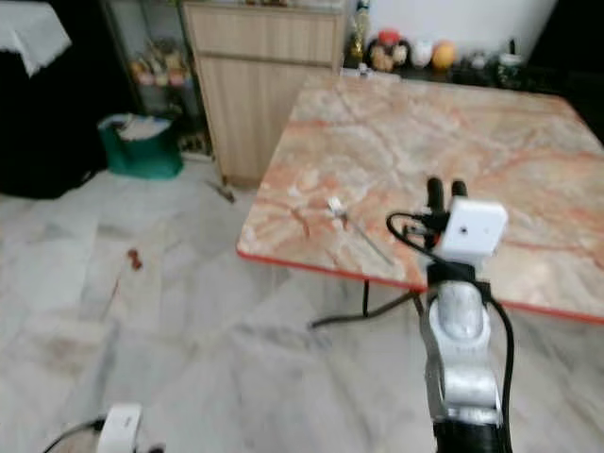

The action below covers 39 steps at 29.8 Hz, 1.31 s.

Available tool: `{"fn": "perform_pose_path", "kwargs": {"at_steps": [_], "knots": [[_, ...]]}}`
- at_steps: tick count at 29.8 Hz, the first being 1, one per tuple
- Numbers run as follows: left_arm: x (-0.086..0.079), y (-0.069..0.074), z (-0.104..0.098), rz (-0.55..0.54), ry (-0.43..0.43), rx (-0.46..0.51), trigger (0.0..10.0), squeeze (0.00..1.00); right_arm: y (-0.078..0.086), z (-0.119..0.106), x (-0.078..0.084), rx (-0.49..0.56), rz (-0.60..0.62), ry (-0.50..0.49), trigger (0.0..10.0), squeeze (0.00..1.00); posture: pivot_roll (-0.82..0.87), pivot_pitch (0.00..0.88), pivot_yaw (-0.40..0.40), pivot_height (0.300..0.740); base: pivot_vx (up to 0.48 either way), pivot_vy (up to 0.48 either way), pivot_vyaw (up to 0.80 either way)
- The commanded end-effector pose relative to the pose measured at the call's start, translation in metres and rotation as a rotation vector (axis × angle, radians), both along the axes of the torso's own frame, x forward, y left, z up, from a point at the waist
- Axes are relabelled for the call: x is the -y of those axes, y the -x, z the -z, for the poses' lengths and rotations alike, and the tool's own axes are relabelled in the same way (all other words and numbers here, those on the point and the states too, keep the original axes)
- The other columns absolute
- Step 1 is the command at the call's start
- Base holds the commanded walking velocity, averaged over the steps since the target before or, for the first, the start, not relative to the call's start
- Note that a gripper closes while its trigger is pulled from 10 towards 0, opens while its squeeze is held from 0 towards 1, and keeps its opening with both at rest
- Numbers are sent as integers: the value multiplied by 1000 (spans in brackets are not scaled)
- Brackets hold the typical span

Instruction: Setting the table

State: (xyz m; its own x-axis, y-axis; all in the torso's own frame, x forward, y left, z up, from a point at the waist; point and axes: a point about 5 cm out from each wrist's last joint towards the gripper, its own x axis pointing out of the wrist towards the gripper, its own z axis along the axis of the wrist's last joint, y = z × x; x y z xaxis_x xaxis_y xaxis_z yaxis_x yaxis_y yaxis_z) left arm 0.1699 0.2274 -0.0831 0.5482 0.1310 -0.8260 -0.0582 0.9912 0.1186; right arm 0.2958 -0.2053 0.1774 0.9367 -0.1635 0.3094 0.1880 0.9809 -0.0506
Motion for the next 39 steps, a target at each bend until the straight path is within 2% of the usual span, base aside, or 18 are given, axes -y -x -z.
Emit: {"fn": "perform_pose_path", "kwargs": {"at_steps": [1, 5, 17, 21, 23, 24, 25, 26, 30, 31, 35, 39], "knots": [[11, -2, 2, 29, 15, -6, 10000, 0, 3, 1, 12, -10, 42, 3, 10000, 0, 39, 0, -37, 740, 330, 0, 0], [11, 0, 3, 29, 13, -13, 10000, 0, 5, 2, 13, -16, 42, 20, 10000, 0, 35, 0, -37, 740, 326, 0, 134], [12, 2, 4, 34, 8, -19, 10000, 0, 6, 4, 14, -23, 41, 22, 10000, 0, 31, 0, -35, 740, 318, 0, 800], [11, 1, 3, 40, -6, -12, 10000, 0, 6, 4, 11, -25, 36, 21, 10000, 0, 31, 0, -35, 740, 0, 0, 600], [19, -13, -2, 52, 11, 40, 10000, 0, 7, 6, 11, -34, 34, 21, 10000, 0, 27, 0, -37, 740, 0, 0, 222], [19, -13, -2, 52, 11, 40, 10000, 0, 7, 6, 11, -34, 34, 21, 10000, 0, 27, 0, -37, 740, 0, 0, 0], [25, -25, -8, 66, 19, 86, 10000, 0, 9, 7, 12, -43, 33, 17, 10000, 0, 25, 0, -36, 740, 0, 0, 0], [26, -27, -9, 69, 20, 93, 10000, 0, 10, 8, 13, -49, 34, 14, 10000, 0, 23, 0, -36, 740, 0, 0, 0], [22, -16, -4, 64, 14, 52, 10000, 0, 18, 17, 21, -109, 73, 25, 10000, 0, 17, 0, -35, 740, 0, 0, 0], [22, -16, -4, 64, 14, 52, 10000, 0, 18, 17, 21, -109, 73, 25, 10000, 0, 17, 0, -35, 740, 0, 0, 0], [20, -10, -1, 61, 10, 28, 10000, 0, 29, 34, 32, -215, 130, 28, 10000, 0, 19, 0, -41, 740, 0, 0, 0], [18, -6, 1, 57, 7, 11, 10000, 0, 34, 40, 35, -261, 142, 14, 10000, 0, 20, 0, -41, 740, 0, 0, 0]]}}
